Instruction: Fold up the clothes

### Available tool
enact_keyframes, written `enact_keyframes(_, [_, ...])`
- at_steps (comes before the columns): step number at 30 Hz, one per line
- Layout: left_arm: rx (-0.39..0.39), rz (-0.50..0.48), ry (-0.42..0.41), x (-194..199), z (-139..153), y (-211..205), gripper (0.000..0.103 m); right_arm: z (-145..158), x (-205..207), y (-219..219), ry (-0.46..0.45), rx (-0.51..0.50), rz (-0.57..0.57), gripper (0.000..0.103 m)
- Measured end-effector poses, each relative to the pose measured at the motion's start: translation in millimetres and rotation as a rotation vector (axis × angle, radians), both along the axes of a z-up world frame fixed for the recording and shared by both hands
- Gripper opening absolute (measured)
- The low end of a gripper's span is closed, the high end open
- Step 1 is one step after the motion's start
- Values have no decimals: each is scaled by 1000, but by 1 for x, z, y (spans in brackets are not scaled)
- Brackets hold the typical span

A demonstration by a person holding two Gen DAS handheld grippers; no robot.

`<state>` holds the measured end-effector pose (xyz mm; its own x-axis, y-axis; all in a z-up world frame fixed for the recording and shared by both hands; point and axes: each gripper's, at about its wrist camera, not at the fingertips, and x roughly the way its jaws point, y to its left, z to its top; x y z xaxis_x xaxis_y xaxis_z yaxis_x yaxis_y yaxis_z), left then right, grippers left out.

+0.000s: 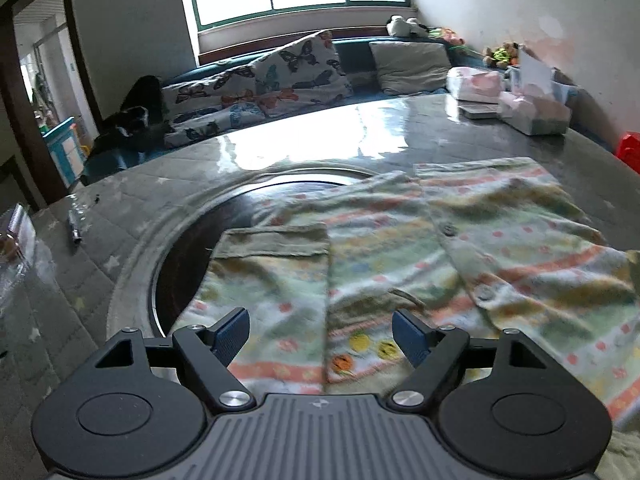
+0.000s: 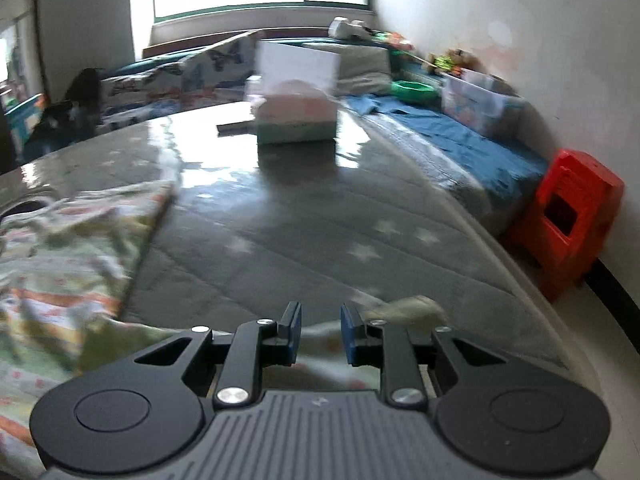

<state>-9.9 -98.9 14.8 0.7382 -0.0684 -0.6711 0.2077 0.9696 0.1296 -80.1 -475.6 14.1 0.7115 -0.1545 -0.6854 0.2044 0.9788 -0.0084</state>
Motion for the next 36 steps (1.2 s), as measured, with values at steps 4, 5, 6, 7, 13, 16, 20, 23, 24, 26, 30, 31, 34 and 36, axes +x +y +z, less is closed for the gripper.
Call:
enact_keyframes(4, [-4, 27, 11, 13, -1, 7, 75, 5, 20, 29, -7, 7, 96, 21])
enact_keyframes(5, [-8, 33, 13, 16, -1, 9, 75, 6, 24, 36, -10, 8, 117, 21])
enact_keyframes(6, [-14, 39, 12, 17, 0, 11, 75, 7, 28, 43, -12, 8, 137, 21])
enact_keyframes(7, [-18, 44, 10, 19, 0, 14, 74, 8, 32, 50, -15, 9, 158, 21])
enact_keyframes(13, [-27, 52, 15, 34, 4, 13, 68, 8, 55, 94, -13, 13, 272, 21])
enact_keyframes(16, [-9, 35, 9, 43, 4, 5, 68, 6, 66, 111, -6, 5, 315, 21])
enact_keyframes(20, [1, 20, 14, 60, 0, -6, 68, 0, 74, 118, 6, 3, 327, 21])
enact_keyframes(23, [10, 21, 14, 70, -4, -10, 68, -3, 78, 117, 13, 5, 318, 21])
enact_keyframes(24, [9, 25, 7, 73, -5, -9, 68, -5, 80, 116, 15, 5, 315, 21])
enact_keyframes(26, [4, 40, -5, 79, -4, -6, 69, -6, 81, 115, 17, 6, 311, 21])
enact_keyframes(30, [-9, 89, -14, 96, -1, 7, 69, -5, 85, 112, 13, 6, 305, 21])
enact_keyframes(31, [-10, 101, -15, 101, -1, 9, 70, -5, 86, 111, 14, 7, 305, 21])
enact_keyframes(34, [-20, 125, -10, 116, 0, 14, 69, -6, 90, 111, 16, 10, 304, 22])
enact_keyframes(36, [-31, 122, 3, 126, -2, 16, 70, -7, 93, 110, 17, 12, 304, 22])
